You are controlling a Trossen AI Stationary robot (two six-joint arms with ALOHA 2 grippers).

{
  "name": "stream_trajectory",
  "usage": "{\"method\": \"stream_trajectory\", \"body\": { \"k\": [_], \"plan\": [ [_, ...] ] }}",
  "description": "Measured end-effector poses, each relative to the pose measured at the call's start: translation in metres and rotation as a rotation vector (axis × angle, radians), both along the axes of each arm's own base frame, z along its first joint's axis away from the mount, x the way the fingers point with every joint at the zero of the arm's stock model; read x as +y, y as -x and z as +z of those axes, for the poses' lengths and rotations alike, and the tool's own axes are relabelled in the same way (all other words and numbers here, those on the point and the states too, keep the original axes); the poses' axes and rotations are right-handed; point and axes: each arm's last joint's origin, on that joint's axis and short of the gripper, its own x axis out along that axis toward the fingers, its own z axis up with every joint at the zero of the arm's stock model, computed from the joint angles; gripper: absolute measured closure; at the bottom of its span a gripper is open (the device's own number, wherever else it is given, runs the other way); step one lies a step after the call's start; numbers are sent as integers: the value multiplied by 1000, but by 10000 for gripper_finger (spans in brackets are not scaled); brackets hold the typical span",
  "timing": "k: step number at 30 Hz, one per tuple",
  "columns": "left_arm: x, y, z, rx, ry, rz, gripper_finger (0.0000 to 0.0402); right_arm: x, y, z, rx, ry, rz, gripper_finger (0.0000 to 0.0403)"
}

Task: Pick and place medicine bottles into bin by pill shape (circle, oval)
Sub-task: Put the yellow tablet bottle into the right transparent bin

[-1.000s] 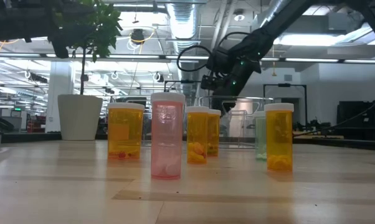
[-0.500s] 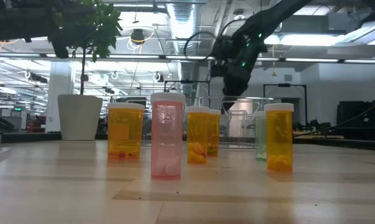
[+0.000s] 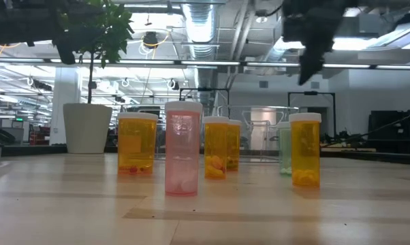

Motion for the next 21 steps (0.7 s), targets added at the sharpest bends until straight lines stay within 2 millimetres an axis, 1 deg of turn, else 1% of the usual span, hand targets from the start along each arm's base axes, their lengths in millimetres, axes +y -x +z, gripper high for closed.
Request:
{"method": "stream_trajectory", "body": {
  "k": [2, 5, 7, 10, 15, 21],
  "plan": [
    [0, 0, 0, -1, 6, -3, 161, 22, 11, -12, -4, 3, -21, 173],
    [0, 0, 0, -1, 7, -4, 161, 49, 19, -30, -62, 20, -40, 175],
    [0, 0, -1, 3, 8, -4, 161, 64, 21, -42, -111, 27, -37, 176],
    [0, 0, -1, 6, 11, -5, 161, 85, 17, -59, -197, 51, -8, 177],
    [0, -1, -2, 11, 33, -12, 161, 108, 6, -81, -295, 139, 35, 177],
    [0, -2, -4, 20, 51, -18, 161, 126, -11, -94, -331, 175, 92, 159]
  ]
}}
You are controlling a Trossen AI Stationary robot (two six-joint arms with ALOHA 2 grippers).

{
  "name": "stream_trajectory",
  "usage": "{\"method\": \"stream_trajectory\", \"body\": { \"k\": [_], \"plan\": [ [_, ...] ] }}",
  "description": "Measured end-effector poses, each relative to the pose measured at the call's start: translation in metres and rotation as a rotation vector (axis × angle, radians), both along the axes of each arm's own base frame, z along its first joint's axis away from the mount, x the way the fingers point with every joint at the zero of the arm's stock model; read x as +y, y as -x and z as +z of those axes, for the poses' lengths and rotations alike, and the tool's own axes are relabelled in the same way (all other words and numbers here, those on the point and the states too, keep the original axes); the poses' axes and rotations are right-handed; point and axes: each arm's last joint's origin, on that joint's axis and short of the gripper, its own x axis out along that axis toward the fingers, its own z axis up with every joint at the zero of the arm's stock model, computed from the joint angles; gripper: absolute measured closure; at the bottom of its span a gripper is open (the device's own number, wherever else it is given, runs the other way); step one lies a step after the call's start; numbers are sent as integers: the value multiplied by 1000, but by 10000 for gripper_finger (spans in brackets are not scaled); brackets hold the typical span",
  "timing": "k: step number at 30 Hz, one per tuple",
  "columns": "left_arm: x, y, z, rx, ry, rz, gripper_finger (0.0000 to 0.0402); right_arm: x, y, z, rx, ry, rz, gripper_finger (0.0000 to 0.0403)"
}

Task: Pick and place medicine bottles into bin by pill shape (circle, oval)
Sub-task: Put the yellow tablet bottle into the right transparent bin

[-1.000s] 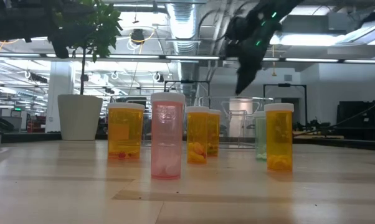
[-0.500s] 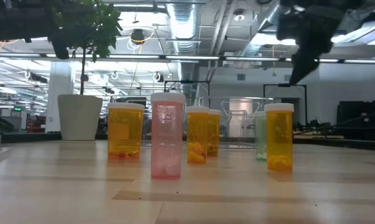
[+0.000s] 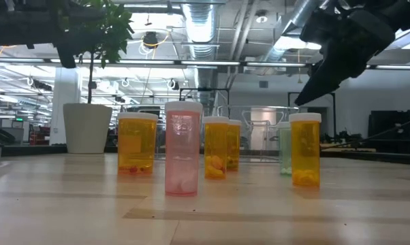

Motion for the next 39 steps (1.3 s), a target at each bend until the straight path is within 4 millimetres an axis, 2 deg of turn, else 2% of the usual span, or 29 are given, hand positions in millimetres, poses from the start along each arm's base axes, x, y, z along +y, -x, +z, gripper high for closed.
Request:
{"method": "stream_trajectory", "body": {
  "k": [6, 16, 39],
  "plan": [
    [0, 0, 0, 1, 7, -2, 161, 15, -14, -15, 2, 2, 58, 137],
    [0, 0, -1, -1, 21, 5, 161, 17, -33, -40, 19, 43, 80, 137],
    [0, 0, -2, 7, 23, 6, 161, 18, -36, -41, 1, 27, 73, 137]
  ]
}}
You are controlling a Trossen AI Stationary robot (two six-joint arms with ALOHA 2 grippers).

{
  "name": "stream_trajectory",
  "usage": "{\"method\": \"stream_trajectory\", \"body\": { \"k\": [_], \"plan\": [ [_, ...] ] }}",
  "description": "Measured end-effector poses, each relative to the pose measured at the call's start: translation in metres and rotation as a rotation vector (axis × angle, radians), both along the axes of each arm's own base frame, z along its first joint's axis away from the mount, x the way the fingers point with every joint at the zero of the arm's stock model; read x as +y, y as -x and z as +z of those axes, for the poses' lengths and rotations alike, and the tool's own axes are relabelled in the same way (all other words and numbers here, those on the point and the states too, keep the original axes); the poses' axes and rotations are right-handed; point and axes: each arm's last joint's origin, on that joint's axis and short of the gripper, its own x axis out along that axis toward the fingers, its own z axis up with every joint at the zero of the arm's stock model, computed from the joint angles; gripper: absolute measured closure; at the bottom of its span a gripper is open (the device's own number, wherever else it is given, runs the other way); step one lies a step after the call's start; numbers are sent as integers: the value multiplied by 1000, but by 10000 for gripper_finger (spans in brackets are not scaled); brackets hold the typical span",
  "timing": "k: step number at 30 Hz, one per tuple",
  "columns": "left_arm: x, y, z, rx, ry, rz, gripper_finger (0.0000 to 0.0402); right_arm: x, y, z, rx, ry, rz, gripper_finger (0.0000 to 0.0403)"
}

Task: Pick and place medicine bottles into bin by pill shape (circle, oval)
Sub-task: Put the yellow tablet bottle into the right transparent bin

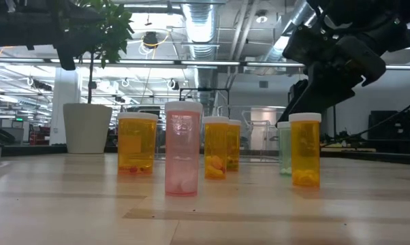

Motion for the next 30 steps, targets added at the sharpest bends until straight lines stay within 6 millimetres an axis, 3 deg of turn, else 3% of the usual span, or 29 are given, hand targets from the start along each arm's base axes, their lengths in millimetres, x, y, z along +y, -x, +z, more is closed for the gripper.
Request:
{"method": "stream_trajectory", "body": {
  "k": [30],
  "plan": [
    [0, 0, 0, 0, 0, -1, 161, 3, 1, 0, -3, -16, -1, 137]
  ]
}}
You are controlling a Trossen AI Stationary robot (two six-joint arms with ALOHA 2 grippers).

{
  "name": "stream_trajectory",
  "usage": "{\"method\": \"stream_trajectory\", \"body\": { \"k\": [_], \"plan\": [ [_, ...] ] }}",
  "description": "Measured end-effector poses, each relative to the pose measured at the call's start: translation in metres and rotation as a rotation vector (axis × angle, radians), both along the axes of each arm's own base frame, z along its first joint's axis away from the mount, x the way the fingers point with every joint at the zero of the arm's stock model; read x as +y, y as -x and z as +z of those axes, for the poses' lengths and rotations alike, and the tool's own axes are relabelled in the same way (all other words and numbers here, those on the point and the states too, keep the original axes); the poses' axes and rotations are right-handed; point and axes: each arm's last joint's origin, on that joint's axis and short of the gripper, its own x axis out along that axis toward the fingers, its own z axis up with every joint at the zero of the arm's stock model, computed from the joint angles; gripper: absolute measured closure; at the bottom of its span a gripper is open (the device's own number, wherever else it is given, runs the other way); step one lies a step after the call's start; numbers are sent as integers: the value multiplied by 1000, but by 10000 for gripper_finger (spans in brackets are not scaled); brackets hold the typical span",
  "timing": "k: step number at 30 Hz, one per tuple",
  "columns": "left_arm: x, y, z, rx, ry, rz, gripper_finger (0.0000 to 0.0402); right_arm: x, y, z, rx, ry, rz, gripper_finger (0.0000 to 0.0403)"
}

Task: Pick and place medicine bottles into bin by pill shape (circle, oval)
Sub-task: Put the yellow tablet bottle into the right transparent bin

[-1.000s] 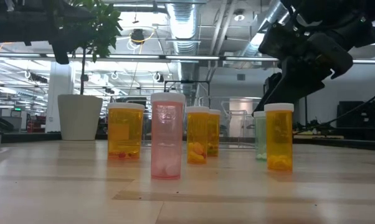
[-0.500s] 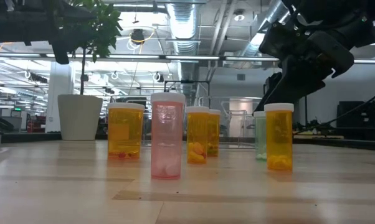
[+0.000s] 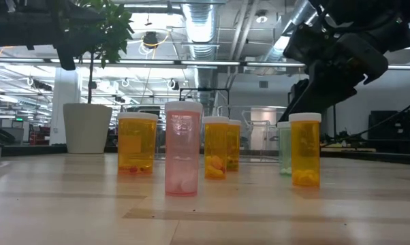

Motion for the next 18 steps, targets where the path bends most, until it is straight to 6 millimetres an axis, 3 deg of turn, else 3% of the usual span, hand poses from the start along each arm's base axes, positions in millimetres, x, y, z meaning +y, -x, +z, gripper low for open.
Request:
{"method": "stream_trajectory", "body": {
  "k": [18],
  "plan": [
    [0, 0, 0, 0, 0, 0, 161, 2, -1, 1, -13, -5, 4, 137]
  ]
}}
